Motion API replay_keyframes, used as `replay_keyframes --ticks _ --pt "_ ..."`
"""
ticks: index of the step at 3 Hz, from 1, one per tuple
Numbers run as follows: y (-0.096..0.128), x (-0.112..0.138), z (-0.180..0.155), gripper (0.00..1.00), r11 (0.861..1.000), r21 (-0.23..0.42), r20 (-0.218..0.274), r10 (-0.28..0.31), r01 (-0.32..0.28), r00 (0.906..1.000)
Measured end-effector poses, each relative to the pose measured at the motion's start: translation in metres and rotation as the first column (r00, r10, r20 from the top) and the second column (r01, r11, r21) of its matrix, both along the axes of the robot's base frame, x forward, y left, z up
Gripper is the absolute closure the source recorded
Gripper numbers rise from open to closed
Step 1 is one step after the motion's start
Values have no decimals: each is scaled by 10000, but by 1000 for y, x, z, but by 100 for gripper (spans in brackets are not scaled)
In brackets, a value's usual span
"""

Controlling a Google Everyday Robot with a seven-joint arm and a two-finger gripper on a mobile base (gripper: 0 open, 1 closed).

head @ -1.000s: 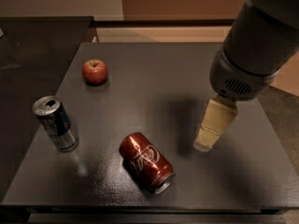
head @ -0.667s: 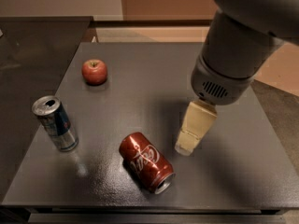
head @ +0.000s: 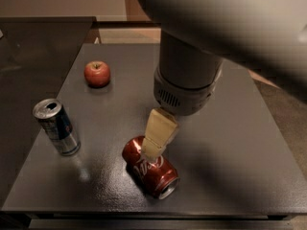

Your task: Pick coke can

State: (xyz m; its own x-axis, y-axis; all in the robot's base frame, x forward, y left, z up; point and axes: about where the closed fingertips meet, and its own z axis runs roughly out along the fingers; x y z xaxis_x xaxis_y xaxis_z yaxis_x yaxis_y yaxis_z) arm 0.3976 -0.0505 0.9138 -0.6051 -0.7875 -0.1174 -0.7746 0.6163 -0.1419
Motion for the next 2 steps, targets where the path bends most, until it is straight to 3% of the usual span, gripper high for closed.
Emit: replay_keyframes --ticks 1,2 --pt "21 -3 -6 0 9944 -46 -102 -1060 1059 9943" --pt "43 -10 -19 0 9855 -143 -380 -1694 1690 9848"
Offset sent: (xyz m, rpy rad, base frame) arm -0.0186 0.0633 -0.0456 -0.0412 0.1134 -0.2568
